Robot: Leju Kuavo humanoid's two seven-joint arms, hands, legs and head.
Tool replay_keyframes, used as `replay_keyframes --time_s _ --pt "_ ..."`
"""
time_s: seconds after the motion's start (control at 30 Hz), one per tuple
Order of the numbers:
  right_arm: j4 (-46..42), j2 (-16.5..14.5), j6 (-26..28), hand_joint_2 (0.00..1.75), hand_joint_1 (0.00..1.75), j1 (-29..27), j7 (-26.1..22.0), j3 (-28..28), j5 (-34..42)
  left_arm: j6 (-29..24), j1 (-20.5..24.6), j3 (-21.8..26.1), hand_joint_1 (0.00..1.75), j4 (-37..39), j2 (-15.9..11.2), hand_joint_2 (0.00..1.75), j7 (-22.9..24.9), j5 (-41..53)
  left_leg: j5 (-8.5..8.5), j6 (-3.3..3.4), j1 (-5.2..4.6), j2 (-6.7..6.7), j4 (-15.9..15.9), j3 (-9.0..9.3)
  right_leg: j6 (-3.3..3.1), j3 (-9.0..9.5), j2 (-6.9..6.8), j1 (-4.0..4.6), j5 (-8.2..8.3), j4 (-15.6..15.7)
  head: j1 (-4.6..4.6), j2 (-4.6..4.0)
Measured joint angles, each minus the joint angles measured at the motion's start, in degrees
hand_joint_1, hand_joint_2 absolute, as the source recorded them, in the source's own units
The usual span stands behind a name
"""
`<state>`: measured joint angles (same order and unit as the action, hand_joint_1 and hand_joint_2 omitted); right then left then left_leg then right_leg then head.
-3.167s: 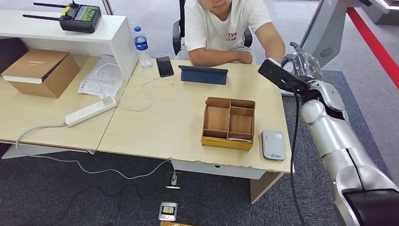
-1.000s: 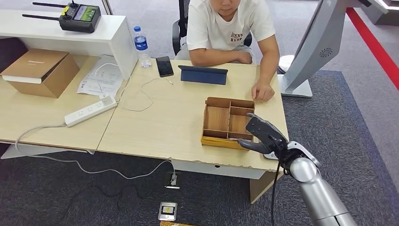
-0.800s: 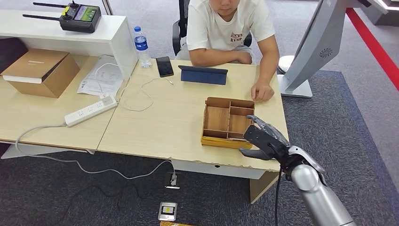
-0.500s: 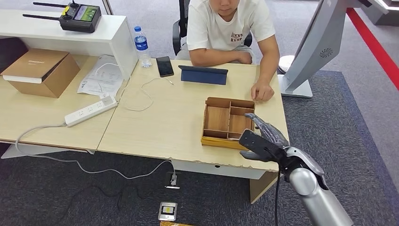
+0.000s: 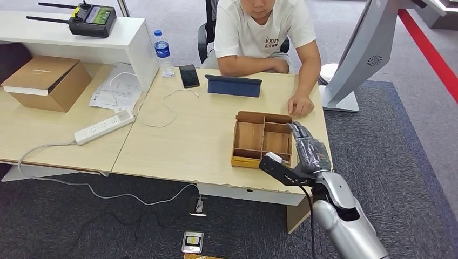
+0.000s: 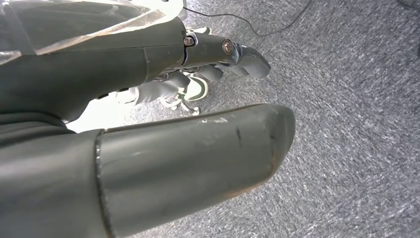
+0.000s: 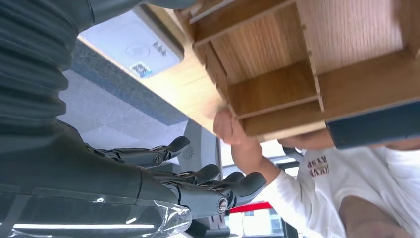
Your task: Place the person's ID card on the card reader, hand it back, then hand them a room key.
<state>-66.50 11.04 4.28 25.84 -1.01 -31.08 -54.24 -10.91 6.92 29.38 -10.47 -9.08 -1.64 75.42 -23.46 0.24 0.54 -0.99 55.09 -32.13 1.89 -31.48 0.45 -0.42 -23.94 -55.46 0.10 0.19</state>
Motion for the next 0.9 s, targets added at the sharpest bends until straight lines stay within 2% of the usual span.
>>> replay_keyframes --time_s 0.27,0.7,0.9 --pt "6.1 -2.7 0.7 1.75 0.00 -0.1 -0.7 -1.2 -0.5 -0.1 0.0 0.0 0.00 0.0 0.1 0.00 -0.1 0.1 0.00 0.00 0.00 0.00 0.0 -0.03 0.00 -0.02 -0.01 0.04 0.00 0.0 -0.01 0.00" --pt "9.5 -4.0 0.5 1.75 0.00 0.2 -0.6 -1.8 -0.7 -0.1 0.0 0.0 0.00 0.0 0.1 0.00 -0.1 0.2 0.00 0.00 -0.01 0.00 0.0 -0.02 0.00 -0.01 -0.01 0.03 0.00 0.0 -0.01 0.00" --pt "11.7 -4.4 4.5 1.75 0.00 1.2 0.0 -2.0 -2.5 -0.1 0.0 0.0 0.00 0.0 0.1 0.00 0.0 0.2 0.00 0.00 0.00 0.00 0.0 -0.01 0.00 -0.01 -0.01 0.03 0.00 0.0 -0.01 0.00"
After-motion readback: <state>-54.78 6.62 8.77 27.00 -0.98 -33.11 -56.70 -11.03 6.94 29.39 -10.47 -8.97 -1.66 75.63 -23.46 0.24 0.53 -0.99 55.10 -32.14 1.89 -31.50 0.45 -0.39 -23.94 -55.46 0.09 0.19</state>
